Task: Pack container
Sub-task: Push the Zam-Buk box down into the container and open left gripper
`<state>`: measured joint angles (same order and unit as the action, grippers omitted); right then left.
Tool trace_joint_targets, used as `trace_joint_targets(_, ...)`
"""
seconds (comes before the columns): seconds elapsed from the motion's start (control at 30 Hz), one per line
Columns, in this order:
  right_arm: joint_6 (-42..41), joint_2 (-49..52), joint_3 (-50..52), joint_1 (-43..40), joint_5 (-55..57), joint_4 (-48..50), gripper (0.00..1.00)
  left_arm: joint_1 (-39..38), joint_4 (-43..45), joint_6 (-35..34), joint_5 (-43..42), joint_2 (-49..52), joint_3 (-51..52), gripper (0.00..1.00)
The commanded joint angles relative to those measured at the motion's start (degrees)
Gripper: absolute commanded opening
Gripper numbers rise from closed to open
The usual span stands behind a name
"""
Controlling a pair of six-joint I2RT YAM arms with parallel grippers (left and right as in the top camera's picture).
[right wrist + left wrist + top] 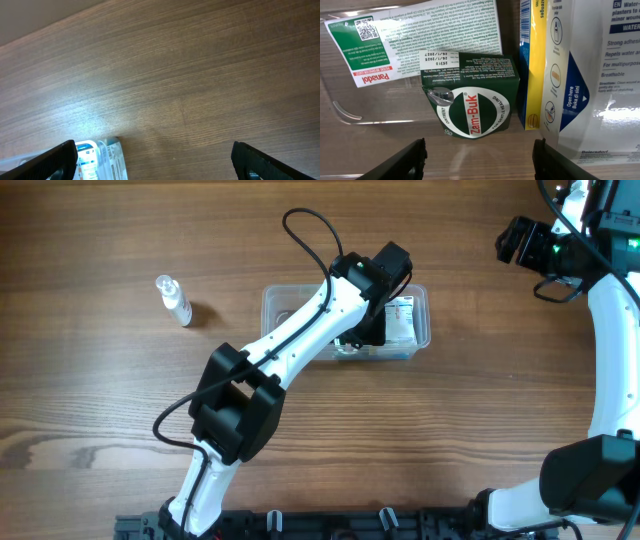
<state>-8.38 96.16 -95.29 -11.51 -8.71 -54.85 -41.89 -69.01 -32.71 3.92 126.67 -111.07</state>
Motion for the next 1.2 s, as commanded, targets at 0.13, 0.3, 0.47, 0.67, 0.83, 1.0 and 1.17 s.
trace_joint_targets(0.13,-0.79,0.07,-0.28,0.17,0.33,0.15,1.0,0.13,0.96,-0.72,-0.44,0.9,-0.2,0.66)
trace_joint_targets(0.3,-0.79,0.07,-0.28,0.17,0.33,0.15,1.0,0.55,5.18,1.16,1.99,0.92,-0.2,0.61)
trace_joint_targets(0.47,-0.79,0.07,-0.28,0.17,0.33,0.15,1.0,1.46,7.87,3.98,2.23,1.31,-0.2,0.55)
trace_joint_targets(0.67,-0.79,0.07,-0.28,0.17,0.35,0.15,1.0,3.65,8.24,4.0,2.21,3.69,-0.17,0.54)
trace_joint_targets(0.83,-0.79,0.07,-0.28,0.17,0.33,0.15,1.0,5.07,8.66,4.0,2.21,4.5,-0.15,0.53)
trace_joint_targets(1.0,-0.79,0.07,-0.28,0.17,0.35,0.15,1.0,5.25,8.57,3.98,2.12,4.5,-0.15,0.53)
trace_joint_targets(1.17,-0.79,0.07,-0.28,0.17,0.33,0.15,1.0,4.15,7.48,3.98,2.08,4.5,-0.15,0.53)
